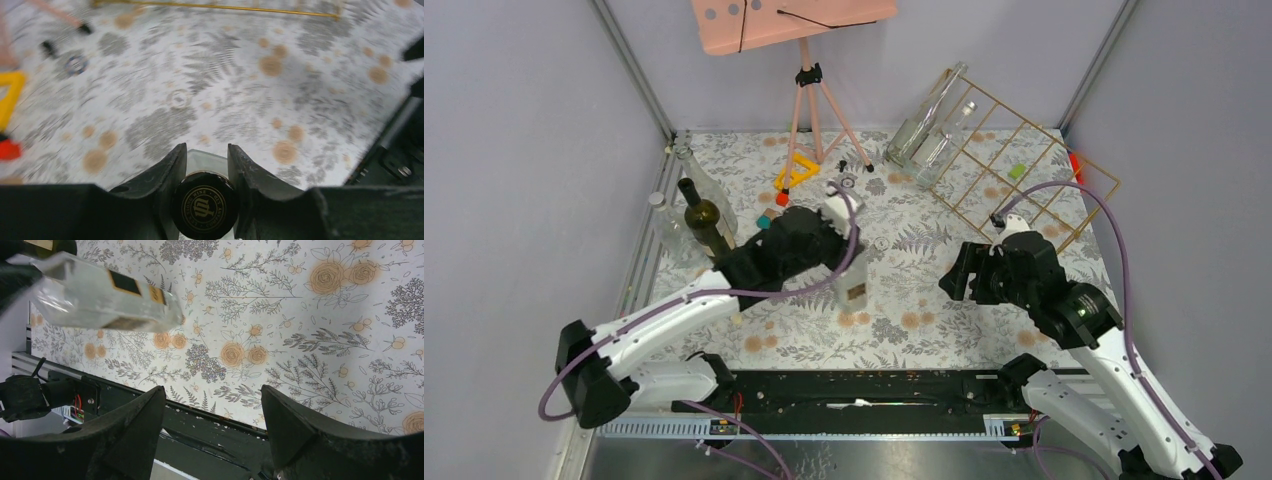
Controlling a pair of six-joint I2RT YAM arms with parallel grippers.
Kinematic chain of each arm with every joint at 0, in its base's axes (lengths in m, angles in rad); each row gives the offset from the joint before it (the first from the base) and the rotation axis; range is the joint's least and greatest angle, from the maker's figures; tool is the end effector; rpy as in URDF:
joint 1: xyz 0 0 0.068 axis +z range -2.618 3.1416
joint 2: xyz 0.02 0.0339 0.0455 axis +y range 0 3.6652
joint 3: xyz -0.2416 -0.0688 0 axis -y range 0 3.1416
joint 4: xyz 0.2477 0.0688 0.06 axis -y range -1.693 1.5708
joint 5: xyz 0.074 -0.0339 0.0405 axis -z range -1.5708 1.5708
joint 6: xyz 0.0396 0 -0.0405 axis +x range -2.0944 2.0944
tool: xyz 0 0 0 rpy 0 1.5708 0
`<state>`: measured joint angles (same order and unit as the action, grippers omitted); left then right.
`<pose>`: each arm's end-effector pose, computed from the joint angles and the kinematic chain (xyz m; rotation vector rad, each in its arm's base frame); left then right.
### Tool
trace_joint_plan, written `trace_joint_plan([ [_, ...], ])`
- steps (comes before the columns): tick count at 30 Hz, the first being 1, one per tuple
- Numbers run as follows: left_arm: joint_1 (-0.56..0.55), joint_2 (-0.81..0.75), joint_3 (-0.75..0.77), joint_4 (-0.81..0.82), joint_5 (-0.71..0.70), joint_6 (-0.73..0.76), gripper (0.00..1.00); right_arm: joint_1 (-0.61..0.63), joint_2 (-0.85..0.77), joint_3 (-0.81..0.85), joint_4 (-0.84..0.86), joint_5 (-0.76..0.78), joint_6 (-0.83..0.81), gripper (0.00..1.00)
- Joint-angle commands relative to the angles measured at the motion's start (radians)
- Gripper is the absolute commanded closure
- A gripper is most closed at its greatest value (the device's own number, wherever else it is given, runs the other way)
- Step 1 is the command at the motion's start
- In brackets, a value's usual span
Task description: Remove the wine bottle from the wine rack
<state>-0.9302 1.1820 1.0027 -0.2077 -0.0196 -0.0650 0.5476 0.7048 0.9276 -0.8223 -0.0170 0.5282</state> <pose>0.1728 -0.2305 0.3091 0.8315 1.8322 -0.6283 0.1346 0.0829 0.3192 -0.0318 2.2401 0.6222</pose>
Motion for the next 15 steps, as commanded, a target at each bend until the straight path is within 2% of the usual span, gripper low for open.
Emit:
trace_joint_plan([
  [1, 0.153, -0.117, -0.039, 0.032, -0.154, -0.037, 1.0, -0.005, 0.028, -0.005, 0.053, -0.004, 0.0, 0.23],
  [9, 0.377, -0.092, 0.017, 0.082, -0.252, 0.037, 1.0, -0.004, 0.034, -0.026, 0.077, -0.017, 0.012, 0.23],
  [15, 0.546, -0.03, 0.046, 0.153, -0.251, 0.027, 1.0, -0.005, 0.033, -0.04, 0.078, -0.021, 0.013, 0.23],
])
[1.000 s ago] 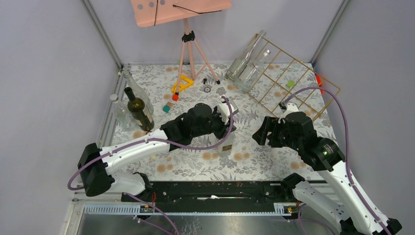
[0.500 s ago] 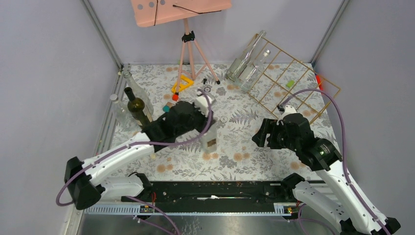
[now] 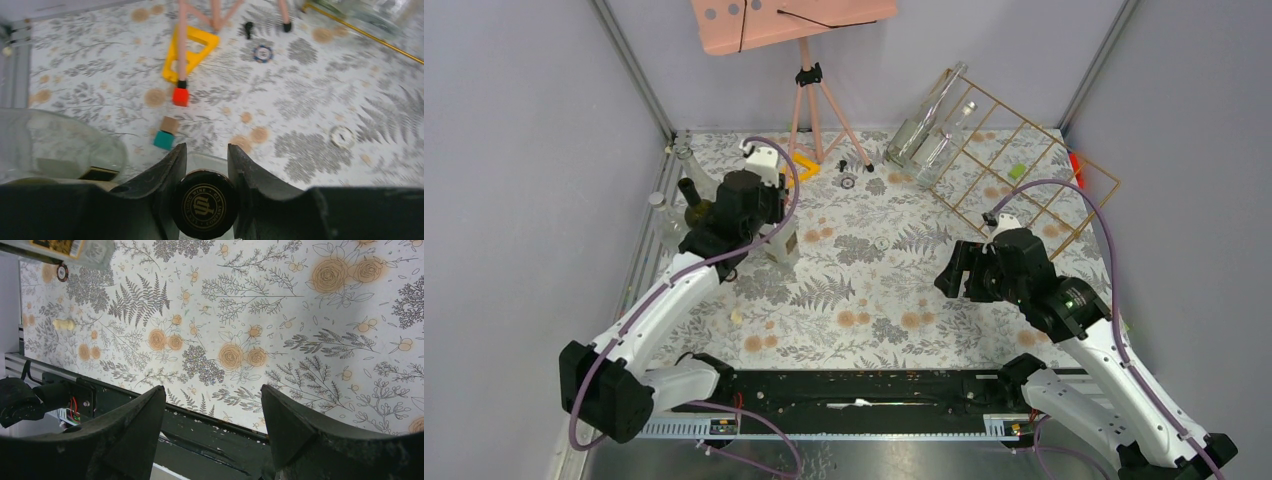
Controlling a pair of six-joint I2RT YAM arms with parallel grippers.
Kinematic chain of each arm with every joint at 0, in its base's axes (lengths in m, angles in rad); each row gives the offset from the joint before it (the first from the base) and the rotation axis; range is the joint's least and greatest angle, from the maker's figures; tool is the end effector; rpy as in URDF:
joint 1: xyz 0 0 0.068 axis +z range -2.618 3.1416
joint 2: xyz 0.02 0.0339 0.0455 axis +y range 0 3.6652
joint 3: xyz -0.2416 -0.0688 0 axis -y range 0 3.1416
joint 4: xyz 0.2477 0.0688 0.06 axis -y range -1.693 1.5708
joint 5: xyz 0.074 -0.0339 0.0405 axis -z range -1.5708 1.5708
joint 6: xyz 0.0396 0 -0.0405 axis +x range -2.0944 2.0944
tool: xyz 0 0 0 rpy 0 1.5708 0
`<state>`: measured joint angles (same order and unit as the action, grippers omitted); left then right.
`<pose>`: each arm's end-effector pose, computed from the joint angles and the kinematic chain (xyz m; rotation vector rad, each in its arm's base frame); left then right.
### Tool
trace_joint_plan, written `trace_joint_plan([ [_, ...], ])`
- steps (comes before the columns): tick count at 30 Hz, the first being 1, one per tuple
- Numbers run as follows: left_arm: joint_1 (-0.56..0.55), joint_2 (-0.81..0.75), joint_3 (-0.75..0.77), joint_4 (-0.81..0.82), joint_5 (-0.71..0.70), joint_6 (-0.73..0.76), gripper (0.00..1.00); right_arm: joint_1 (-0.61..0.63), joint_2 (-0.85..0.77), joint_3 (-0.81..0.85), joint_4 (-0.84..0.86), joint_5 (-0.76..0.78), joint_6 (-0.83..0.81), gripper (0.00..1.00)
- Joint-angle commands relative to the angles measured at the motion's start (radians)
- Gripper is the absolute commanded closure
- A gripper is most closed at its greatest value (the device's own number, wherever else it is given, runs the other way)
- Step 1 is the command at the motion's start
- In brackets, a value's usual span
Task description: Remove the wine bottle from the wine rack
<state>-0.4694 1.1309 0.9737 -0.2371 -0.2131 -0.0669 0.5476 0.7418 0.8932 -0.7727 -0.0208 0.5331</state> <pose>0.2492 -0.1170 0.3093 0.2539 1.9419 -0.1438 0.1448 0.0892 0.3073 -0.0285 2.2632 0.6186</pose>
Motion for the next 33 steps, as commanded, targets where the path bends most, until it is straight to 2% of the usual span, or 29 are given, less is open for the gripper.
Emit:
trace_joint_plan([
  [1, 0.111, 0.038, 0.085, 0.187, -0.065, 0.026, 1.0, -0.004, -0.003, -0.006, 0.027, -0.02, 0.008, 0.23],
  [10, 0.192, 0.136, 0.141, 0.226, -0.176, 0.025, 1.0, -0.004, 0.001, 0.0, 0.017, -0.024, -0.007, 0.23],
  [19, 0.209, 0.143, 0.136, 0.223, -0.303, 0.032, 1.0, -0.004, 0.017, 0.006, 0.017, -0.024, -0.011, 0.23],
  [23, 0.218, 0.143, 0.136, 0.212, -0.317, 0.019, 1.0, -0.004, 0.021, 0.005, 0.018, -0.027, -0.01, 0.23],
  [27, 0.22, 0.152, 0.148, 0.186, -0.316, 0.002, 0.81, -0.004, 0.016, 0.001, 0.016, -0.027, -0.009, 0.23],
  [30, 0.219, 0.148, 0.147, 0.179, -0.298, -0.008, 0.53, -0.004, 0.011, -0.002, 0.015, -0.027, -0.009, 0.23],
  [33, 0.22, 0.144, 0.15, 0.172, -0.292, -0.017, 0.41, -0.005, 0.008, -0.002, 0.016, -0.027, -0.009, 0.23],
])
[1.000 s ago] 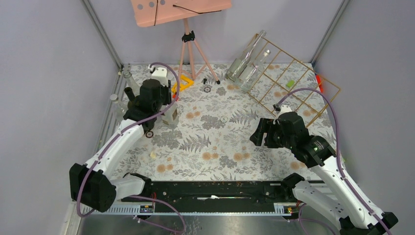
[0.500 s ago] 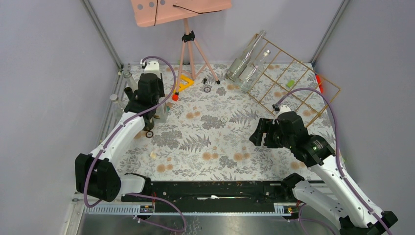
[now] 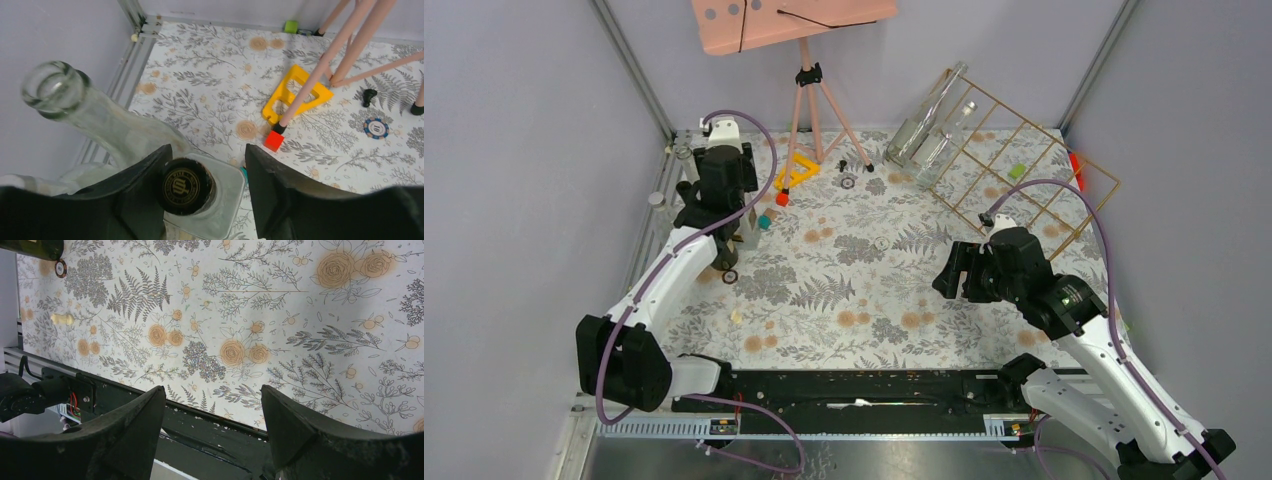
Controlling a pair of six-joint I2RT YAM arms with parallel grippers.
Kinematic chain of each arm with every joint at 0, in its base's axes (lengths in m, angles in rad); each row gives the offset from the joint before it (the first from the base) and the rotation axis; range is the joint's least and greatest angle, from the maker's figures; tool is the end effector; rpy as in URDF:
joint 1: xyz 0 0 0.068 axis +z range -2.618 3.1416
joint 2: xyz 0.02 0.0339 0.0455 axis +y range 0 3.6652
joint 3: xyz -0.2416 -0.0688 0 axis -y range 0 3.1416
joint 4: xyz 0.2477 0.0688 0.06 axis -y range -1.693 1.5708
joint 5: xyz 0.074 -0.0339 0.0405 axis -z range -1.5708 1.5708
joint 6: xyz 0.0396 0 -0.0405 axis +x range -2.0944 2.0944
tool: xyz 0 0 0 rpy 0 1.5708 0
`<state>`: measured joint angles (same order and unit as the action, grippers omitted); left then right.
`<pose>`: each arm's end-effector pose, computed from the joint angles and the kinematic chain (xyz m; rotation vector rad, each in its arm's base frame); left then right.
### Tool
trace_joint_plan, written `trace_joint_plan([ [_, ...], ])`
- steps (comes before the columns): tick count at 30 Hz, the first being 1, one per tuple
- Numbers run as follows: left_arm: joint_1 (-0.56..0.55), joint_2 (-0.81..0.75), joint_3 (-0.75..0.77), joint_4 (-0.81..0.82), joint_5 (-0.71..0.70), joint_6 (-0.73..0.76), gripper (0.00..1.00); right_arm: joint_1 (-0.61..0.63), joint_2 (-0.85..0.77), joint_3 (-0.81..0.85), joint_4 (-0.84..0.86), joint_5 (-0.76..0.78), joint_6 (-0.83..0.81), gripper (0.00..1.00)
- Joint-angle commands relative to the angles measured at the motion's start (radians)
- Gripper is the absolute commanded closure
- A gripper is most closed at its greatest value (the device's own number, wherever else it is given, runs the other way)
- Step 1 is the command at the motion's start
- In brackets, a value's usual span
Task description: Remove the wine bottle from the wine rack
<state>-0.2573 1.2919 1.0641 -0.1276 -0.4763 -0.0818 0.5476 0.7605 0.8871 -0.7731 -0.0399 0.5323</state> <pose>0.3051 -0.0615 0.3103 -0.1502 1.8856 0.2274 0.1475 0.0918 0.3024 -0.0403 2.2924 0.6263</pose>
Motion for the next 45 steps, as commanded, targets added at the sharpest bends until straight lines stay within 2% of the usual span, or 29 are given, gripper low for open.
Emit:
trace_joint_plan([
  [1, 0.007, -0.02, 0.061, 0.059, -0.027, -0.002, 0.39, -0.005, -0.01, 0.005, 0.016, -0.008, -0.008, 0.23],
  [7, 0.007, -0.033, 0.089, 0.024, -0.014, -0.007, 0.31, -0.003, -0.006, 0.012, 0.017, -0.008, -0.008, 0.23],
  [14, 0.006, -0.07, 0.159, -0.033, 0.026, -0.022, 0.28, -0.004, 0.005, 0.03, 0.008, 0.001, -0.014, 0.23],
  [24, 0.003, -0.052, 0.39, -0.288, 0.144, -0.057, 0.27, -0.005, 0.023, 0.057, 0.003, 0.032, -0.023, 0.23],
  [27, -0.027, -0.072, 0.4, -0.318, 0.188, -0.073, 0.27, -0.005, 0.042, 0.081, 0.004, 0.075, -0.019, 0.23],
  [33, -0.313, -0.121, 0.311, -0.348, 0.054, -0.016, 0.27, -0.005, 0.114, 0.199, 0.008, 0.193, -0.014, 0.23],
  [35, -0.392, -0.159, 0.239, -0.351, 0.057, -0.039, 0.27, -0.005, 0.156, 0.26, 0.007, 0.218, -0.024, 0.23],
  [39, -0.46, -0.278, 0.052, -0.352, 0.156, -0.103, 0.27, -0.013, 0.256, 0.403, 0.004, 0.261, -0.052, 0.23],
  [41, -0.468, -0.348, -0.034, -0.351, 0.231, -0.134, 0.27, -0.028, 0.323, 0.485, 0.007, 0.296, -0.064, 0.23],
  [45, -0.471, -0.47, -0.168, -0.366, 0.29, -0.149, 0.27, -0.094, 0.448, 0.613, 0.035, 0.281, -0.049, 0.23],
])
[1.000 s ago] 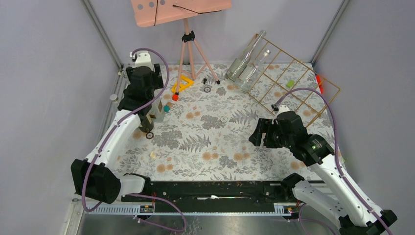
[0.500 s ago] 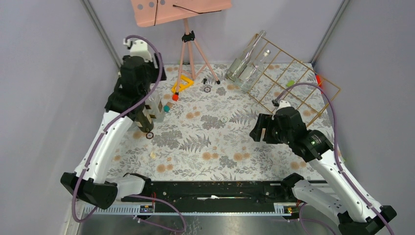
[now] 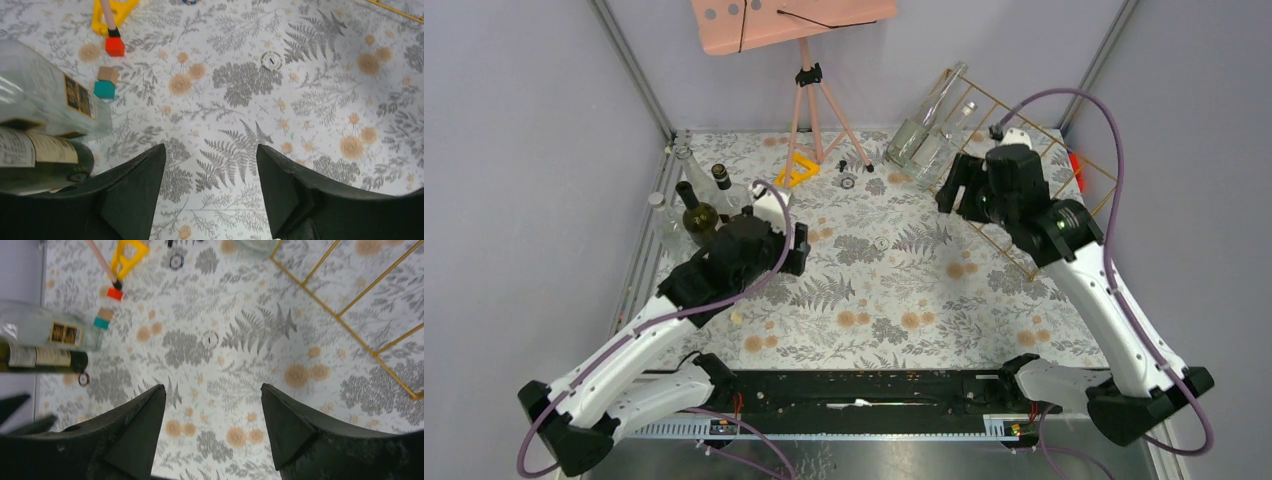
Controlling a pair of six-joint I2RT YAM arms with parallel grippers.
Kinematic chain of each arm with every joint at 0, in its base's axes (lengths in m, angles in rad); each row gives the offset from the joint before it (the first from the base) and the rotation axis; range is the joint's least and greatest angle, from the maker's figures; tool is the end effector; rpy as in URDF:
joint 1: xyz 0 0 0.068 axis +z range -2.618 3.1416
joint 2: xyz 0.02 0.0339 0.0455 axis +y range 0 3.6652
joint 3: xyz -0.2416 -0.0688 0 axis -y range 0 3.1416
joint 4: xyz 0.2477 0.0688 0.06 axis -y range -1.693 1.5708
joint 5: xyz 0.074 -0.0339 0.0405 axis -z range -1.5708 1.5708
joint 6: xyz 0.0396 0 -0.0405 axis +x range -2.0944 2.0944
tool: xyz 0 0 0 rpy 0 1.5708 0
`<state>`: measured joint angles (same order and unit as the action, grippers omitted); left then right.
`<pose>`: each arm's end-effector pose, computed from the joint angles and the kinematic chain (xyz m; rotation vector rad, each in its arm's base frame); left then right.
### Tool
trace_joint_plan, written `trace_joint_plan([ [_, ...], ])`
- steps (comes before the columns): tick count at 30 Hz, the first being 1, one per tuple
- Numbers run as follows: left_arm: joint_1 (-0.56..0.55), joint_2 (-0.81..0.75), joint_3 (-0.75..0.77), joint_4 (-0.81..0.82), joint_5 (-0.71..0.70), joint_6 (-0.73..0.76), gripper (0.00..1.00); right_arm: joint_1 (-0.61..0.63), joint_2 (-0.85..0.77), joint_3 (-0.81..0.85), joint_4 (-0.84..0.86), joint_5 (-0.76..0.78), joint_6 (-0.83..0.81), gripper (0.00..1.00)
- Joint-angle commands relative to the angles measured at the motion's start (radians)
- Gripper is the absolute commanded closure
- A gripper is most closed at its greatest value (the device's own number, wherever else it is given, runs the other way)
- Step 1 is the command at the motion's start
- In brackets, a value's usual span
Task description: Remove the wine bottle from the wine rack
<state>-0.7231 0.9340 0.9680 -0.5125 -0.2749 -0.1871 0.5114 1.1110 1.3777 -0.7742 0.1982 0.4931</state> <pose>0.1731 -0.1384 0.3245 0.3739 2.0077 -0.2909 0.2083 0.1080 0.3983 0.1031 2.0907 0.4095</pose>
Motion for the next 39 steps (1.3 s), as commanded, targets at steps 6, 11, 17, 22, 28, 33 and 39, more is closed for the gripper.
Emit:
trace_joint_plan([
  [6, -0.005, -0.217, -0.155, -0.03, 0.106, -0.028, 0.26, -0.177, 0.334, 0.346, 0.077, -0.005, 0.08, 0.23],
  [11, -0.005, -0.26, -0.193, -0.062, 0.091, -0.038, 0.26, -0.244, 0.544, 0.521, 0.125, -0.012, 0.145, 0.24],
  [17, -0.008, -0.293, -0.198, -0.111, 0.085, -0.077, 0.26, -0.287, 0.808, 0.77, 0.141, 0.062, 0.137, 0.28],
  [22, -0.008, -0.283, -0.201, -0.13, 0.04, -0.078, 0.26, -0.312, 1.027, 1.012, 0.11, 0.142, 0.121, 0.3],
  [28, -0.01, -0.226, -0.194, -0.129, 0.034, -0.081, 0.26, -0.343, 1.135, 1.071, 0.104, 0.216, 0.16, 0.32],
  [33, -0.012, -0.226, -0.196, -0.126, 0.036, -0.077, 0.26, -0.369, 1.174, 1.039, 0.148, 0.195, 0.182, 0.34],
  [39, -0.012, -0.226, -0.196, -0.126, 0.029, -0.075, 0.26, -0.386, 1.234, 1.047, 0.232, 0.118, 0.178, 0.35],
])
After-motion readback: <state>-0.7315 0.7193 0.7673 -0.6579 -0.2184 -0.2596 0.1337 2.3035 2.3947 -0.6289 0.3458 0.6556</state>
